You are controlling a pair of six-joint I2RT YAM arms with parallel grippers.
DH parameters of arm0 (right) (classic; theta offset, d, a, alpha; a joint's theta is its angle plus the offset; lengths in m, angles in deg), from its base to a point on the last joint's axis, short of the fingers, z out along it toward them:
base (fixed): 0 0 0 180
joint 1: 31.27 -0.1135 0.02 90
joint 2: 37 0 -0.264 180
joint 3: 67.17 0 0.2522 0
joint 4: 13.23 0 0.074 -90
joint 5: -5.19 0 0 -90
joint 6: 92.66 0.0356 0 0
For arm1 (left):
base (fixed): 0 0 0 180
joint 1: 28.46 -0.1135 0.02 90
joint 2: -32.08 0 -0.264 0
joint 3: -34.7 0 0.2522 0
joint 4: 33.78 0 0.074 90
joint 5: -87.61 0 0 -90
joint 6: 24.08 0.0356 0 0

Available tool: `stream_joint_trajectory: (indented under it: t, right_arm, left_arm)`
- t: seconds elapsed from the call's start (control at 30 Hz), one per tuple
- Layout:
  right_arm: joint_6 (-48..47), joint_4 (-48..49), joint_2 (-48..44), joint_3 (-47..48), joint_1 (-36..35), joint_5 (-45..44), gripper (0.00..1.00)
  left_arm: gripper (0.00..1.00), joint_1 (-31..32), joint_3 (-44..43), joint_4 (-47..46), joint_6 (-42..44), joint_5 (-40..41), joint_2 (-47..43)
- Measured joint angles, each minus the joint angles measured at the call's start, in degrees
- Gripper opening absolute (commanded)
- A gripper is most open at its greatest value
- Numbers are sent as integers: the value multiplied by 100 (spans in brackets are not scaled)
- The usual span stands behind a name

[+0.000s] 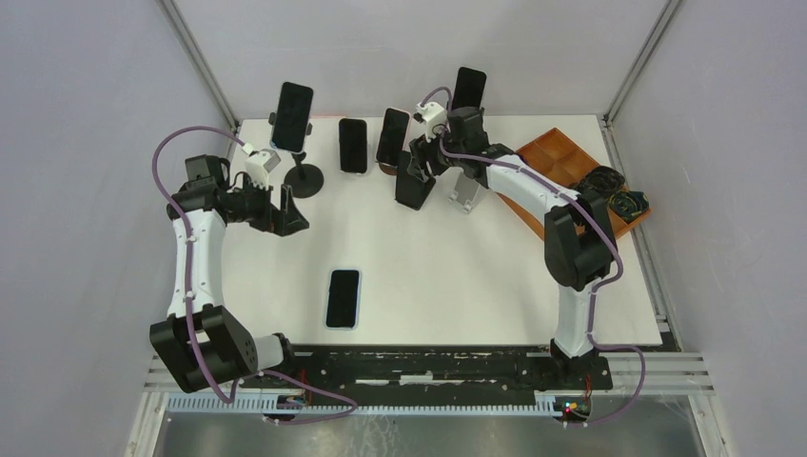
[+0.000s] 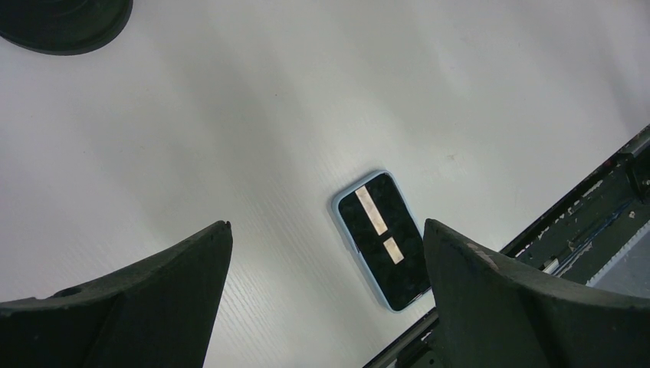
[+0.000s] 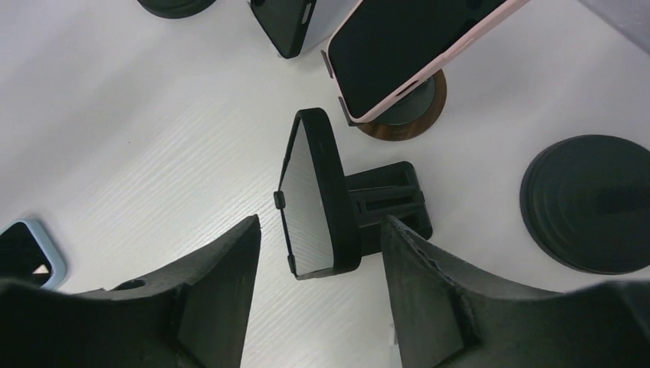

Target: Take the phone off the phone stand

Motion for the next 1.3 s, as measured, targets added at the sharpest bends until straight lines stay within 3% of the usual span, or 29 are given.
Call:
stream_joint_trajectory:
  t: [0.3,0.4,0.93,1.3]
  right_arm:
    - [26,284,260,17,7,328,22]
    - [94,304,328,92,22,496,0]
    - [44,260,278,201,-7,544,0]
    - [109,291,-321,205,0,584,0]
  left_arm:
    - [100,0,0,24,0,0,0]
    - [100,0,0,26,0,0,0]
    - [100,0,0,28,2,7,0]
    - [100,0,0,72,2,24,0]
